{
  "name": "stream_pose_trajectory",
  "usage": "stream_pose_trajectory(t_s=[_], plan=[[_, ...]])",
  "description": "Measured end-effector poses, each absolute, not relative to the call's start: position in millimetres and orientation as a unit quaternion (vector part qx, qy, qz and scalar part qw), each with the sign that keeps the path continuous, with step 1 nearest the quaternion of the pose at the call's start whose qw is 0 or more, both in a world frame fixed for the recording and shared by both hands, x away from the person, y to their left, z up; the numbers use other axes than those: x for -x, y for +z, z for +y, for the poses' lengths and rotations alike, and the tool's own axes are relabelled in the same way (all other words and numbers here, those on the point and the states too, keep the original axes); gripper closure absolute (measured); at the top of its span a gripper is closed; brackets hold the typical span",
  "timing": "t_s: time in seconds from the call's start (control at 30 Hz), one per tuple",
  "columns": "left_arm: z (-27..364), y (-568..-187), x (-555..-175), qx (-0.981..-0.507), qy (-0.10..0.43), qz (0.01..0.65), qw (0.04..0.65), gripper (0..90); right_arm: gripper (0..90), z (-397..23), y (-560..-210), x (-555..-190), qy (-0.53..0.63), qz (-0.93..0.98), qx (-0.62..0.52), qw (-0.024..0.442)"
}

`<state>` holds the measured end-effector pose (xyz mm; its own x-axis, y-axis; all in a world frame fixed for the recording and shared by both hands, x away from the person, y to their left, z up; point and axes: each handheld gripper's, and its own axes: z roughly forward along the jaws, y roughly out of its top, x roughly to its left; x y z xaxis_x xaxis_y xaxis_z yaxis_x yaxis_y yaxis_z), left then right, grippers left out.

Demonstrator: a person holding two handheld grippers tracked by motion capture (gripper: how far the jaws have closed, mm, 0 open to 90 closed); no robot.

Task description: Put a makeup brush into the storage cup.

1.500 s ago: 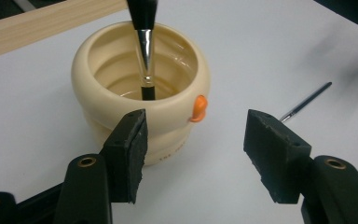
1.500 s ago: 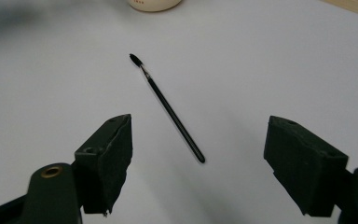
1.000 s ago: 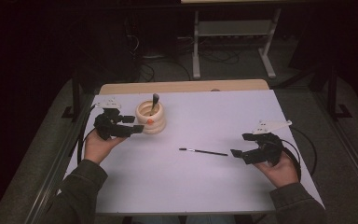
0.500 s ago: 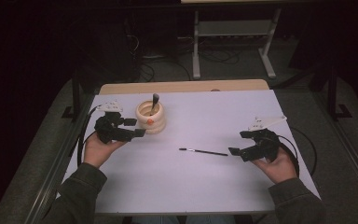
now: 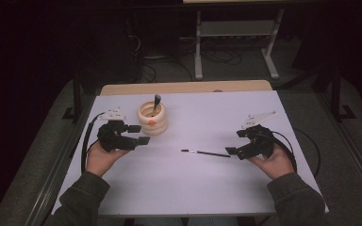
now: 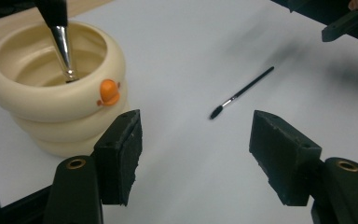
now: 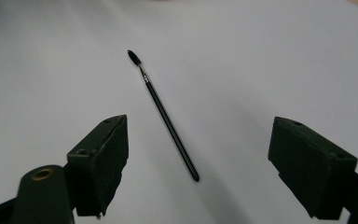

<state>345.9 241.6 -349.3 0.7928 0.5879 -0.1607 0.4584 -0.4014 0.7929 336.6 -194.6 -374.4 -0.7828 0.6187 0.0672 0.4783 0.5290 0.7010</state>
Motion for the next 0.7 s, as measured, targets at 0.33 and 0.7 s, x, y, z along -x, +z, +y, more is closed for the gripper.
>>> stream_pose_trajectory(t_s=[0.33,0.7], plan=[[231.9,-355.7,-334.9,-0.836,0.065,0.302,0.453,33.2,30.8,-179.7,-386.1,-350.5,0.340,0.889,-0.299,0.063],[227.7,-358.7,-332.8,-0.838,0.060,0.295,0.456,33.2,46.6,-169.7,-400.4,-357.8,0.311,0.908,-0.278,0.046]])
